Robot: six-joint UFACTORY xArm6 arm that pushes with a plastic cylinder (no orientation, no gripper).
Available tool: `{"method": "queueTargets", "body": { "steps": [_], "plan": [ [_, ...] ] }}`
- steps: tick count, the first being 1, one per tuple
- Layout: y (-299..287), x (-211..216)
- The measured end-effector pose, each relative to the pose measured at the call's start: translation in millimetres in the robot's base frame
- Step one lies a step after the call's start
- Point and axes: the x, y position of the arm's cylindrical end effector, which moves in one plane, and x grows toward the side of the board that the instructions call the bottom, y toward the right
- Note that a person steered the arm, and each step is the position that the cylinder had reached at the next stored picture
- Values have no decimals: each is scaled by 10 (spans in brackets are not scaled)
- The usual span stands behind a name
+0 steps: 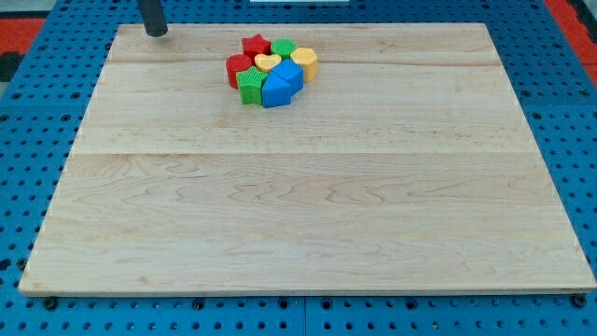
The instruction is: Push the red star into the green circle
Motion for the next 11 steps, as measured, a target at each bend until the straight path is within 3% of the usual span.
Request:
{"method": "queueTargets", "body": {
  "steps": [2,5,8,11],
  "plan": [
    [199,130],
    [985,512],
    [1136,512],
    [1676,315]
  ]
}}
